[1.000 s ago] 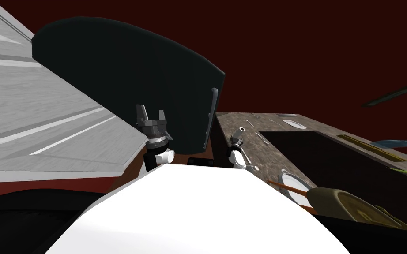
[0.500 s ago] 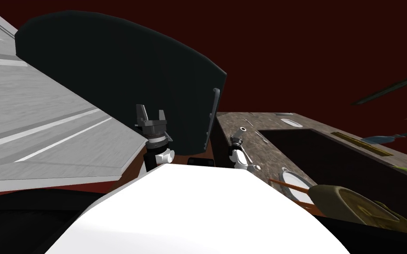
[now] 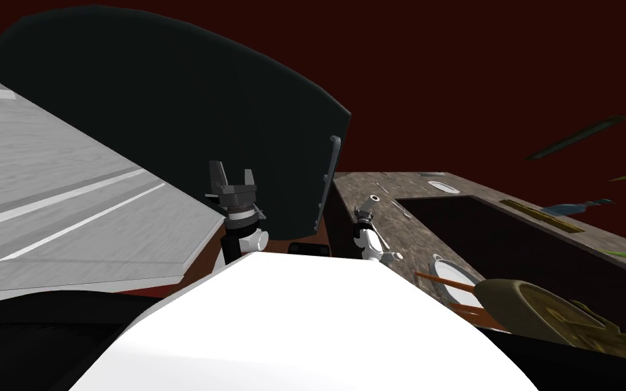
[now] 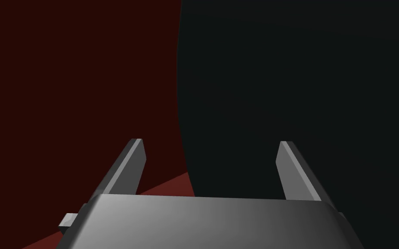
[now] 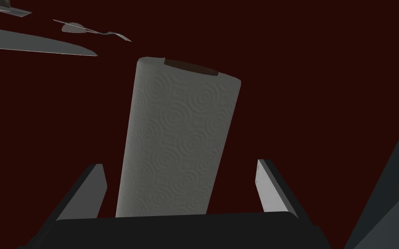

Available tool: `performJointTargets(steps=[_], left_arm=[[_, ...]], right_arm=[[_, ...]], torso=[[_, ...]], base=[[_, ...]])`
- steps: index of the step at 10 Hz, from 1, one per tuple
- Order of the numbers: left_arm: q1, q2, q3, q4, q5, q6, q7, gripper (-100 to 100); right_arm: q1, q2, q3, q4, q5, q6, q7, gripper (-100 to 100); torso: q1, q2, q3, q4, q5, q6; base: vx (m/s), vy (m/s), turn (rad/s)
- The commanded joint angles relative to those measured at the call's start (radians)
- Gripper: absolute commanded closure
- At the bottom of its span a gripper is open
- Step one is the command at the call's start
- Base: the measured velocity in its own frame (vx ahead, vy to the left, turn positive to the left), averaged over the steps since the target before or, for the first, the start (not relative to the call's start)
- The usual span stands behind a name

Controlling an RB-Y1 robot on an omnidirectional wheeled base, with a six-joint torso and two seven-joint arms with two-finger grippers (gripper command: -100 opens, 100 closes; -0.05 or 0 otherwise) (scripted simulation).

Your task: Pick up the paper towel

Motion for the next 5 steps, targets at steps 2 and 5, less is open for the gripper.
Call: performJointTargets(steps=[2,5], left_arm=[[0.0,0.0,0.0,0.0,0.0,0.0,0.0,0],[0.0,0.0,0.0,0.0,0.0,0.0,0.0,0]], right_arm=[[-0.041,-0.011,-0.05,0.042,-0.103,-0.064,0.088,-100],[-0.082,-0.02,-0.1,0.084,-0.179,-0.139,0.174,-100]], torso=[[0.003,-0.001,0.0,0.0,0.0,0.001],[0.004,0.0,0.0,0.0,0.001,0.001]], base=[[0.02,0.074,-0.169],[0.009,0.068,-0.099]])
